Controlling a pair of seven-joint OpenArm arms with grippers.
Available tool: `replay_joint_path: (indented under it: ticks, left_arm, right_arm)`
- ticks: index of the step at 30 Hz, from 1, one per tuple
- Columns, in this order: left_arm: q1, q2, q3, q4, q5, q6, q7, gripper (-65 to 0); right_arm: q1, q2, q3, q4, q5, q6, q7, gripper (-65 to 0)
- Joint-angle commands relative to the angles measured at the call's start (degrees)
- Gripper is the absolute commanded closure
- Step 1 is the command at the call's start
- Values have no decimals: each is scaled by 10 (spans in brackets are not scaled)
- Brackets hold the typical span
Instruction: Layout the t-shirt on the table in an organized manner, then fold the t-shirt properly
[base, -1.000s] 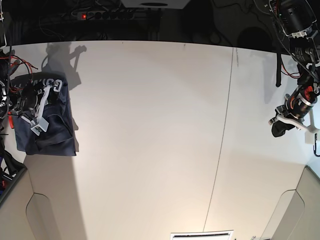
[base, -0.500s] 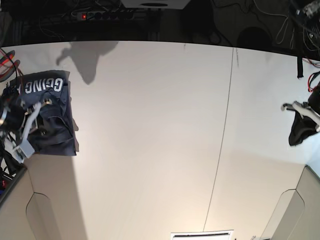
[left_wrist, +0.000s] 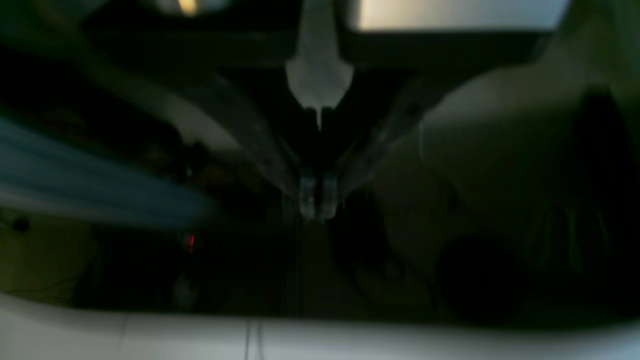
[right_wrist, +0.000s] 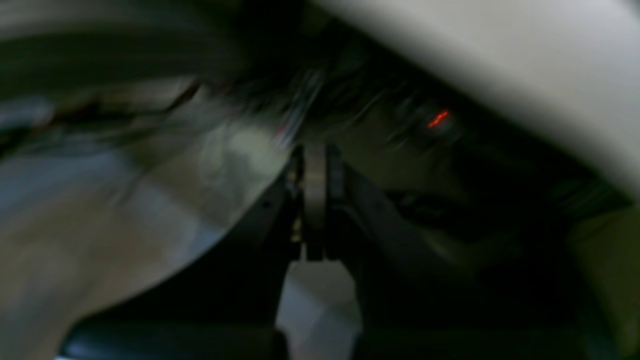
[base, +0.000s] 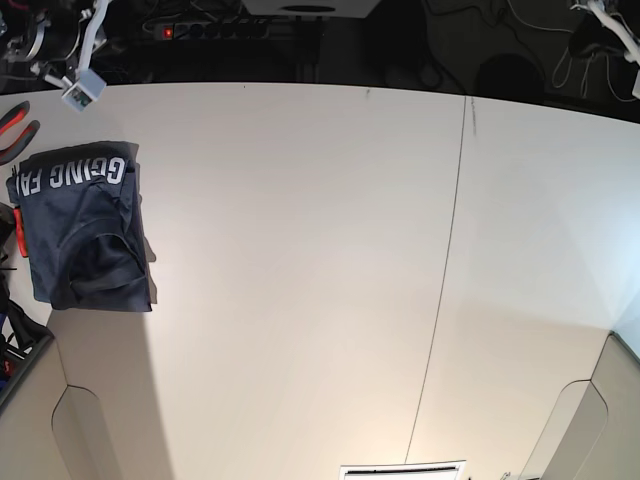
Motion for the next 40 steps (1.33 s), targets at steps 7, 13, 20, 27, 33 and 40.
replay_joint_path:
  ticks: [7, 13, 20, 27, 33, 40]
  left_arm:
    - [102, -57, 2, -94, -15, -4, -114, 0]
    - [90, -91, 127, -293, 26, -4, -259, 0]
    - [-20, -77, 353, -489, 195, -1, -493, 0]
    - [-201, 3, 479, -670, 363, 68, -594, 0]
    - [-324, 68, 539, -809, 438, 136, -625, 0]
    - [-378, 95, 548, -862, 454, 136, -626, 0]
  right_arm:
    - [-73, 9, -2, -97, 3, 2, 73, 0]
    - [-34, 9, -64, -305, -15, 2, 158, 0]
    - [99, -5, -230, -549, -49, 1, 339, 0]
    - [257, -92, -380, -686, -49, -94, 457, 0]
    - [328, -168, -450, -768, -46, -196, 456, 0]
    - [335, -204, -456, -782, -43, -196, 456, 0]
